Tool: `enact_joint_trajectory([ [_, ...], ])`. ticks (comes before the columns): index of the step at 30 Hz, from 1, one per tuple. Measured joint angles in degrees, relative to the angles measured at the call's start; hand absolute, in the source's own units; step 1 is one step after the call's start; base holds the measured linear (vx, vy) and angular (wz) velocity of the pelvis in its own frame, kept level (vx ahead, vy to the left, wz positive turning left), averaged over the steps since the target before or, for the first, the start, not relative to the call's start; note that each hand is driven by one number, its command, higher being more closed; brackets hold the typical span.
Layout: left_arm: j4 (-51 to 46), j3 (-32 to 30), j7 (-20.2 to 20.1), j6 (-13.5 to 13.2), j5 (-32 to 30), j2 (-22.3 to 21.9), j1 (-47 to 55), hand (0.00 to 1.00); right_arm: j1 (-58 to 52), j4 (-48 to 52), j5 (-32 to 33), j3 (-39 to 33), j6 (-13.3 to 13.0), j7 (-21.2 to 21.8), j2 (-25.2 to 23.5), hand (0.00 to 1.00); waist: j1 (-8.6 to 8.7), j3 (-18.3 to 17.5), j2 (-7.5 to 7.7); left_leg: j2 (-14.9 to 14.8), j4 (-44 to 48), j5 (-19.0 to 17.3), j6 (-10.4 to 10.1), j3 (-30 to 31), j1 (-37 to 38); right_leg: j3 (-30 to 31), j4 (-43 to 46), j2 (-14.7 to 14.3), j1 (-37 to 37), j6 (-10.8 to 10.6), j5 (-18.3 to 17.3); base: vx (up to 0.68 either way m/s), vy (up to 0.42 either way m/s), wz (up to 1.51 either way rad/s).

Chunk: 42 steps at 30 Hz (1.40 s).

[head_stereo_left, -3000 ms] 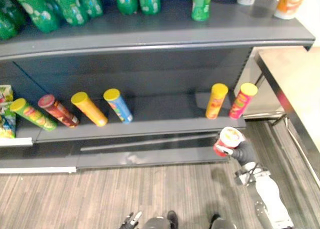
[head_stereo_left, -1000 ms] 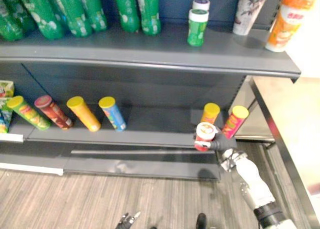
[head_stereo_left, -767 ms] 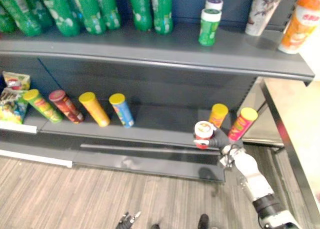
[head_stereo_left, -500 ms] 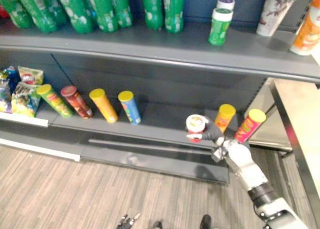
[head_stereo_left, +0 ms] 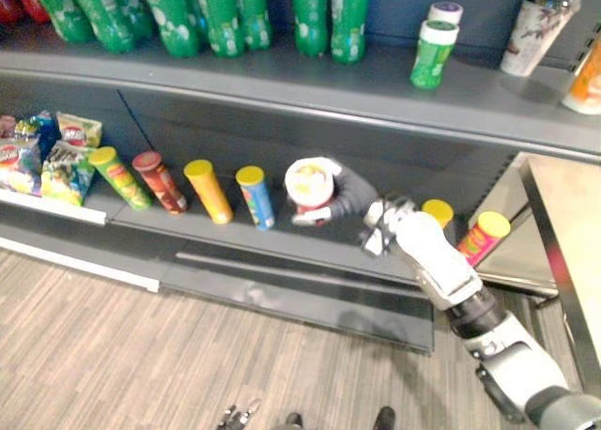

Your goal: Put the gum and the chips on the shelf.

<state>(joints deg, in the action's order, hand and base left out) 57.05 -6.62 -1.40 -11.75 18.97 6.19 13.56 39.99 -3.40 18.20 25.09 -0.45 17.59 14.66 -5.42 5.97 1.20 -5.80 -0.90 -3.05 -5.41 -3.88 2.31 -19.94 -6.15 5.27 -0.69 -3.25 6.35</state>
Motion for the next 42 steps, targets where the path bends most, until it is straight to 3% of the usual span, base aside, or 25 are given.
enact_joint_trajectory([
  [2,-0.01,-0.19,0.65,0.27,-0.01,0.01,-0.01,0.00,2.34,0.47,0.00,-0.02,1.26,-2.18,0.09,1.00,0.00,-0.16,0.26,-0.14,0.03,0.00,0.00,-0.14,0.01,0.12,0.00,-0.16,0.00,0.00,0.00,0.00,0.000,0.00],
  [8,-0.04,-0.57,1.27,1.01,-2.10,0.20,-0.01,0.00,7.81,0.07,-0.13,-2.89,1.71,-6.08,1.13,1.00,-0.17,-0.43,0.68,-0.50,0.02,0.01,-0.03,-0.37,0.01,0.31,0.00,-0.52,0.10,0.01,0.00,0.00,0.000,0.00],
  [21,-0.11,-0.27,1.16,2.18,-4.53,0.71,-0.03,0.00,17.96,-11.49,1.02,-9.88,1.71,-15.61,9.83,1.00,-0.62,-0.72,1.11,-0.81,0.02,0.14,-0.25,-0.77,0.07,0.77,0.01,-0.88,0.22,0.36,0.25,0.00,0.000,0.00],
  [33,-0.68,1.45,1.14,2.33,-6.40,1.32,0.11,0.00,19.06,-24.94,2.65,-12.65,3.01,-16.94,10.33,1.00,-1.24,-0.72,1.07,-0.85,-1.01,0.86,-0.53,-0.72,0.66,0.77,0.01,-1.03,0.20,0.44,0.31,0.00,0.000,0.00],
  [42,-1.21,1.88,1.06,2.33,-6.69,1.40,0.27,0.00,18.09,-29.85,3.07,-14.78,0.50,-17.03,10.28,1.00,-1.21,-0.54,1.15,0.00,-3.16,1.62,-0.21,-0.69,2.47,0.55,0.01,-0.23,-0.75,0.36,0.25,0.00,0.000,0.00],
])
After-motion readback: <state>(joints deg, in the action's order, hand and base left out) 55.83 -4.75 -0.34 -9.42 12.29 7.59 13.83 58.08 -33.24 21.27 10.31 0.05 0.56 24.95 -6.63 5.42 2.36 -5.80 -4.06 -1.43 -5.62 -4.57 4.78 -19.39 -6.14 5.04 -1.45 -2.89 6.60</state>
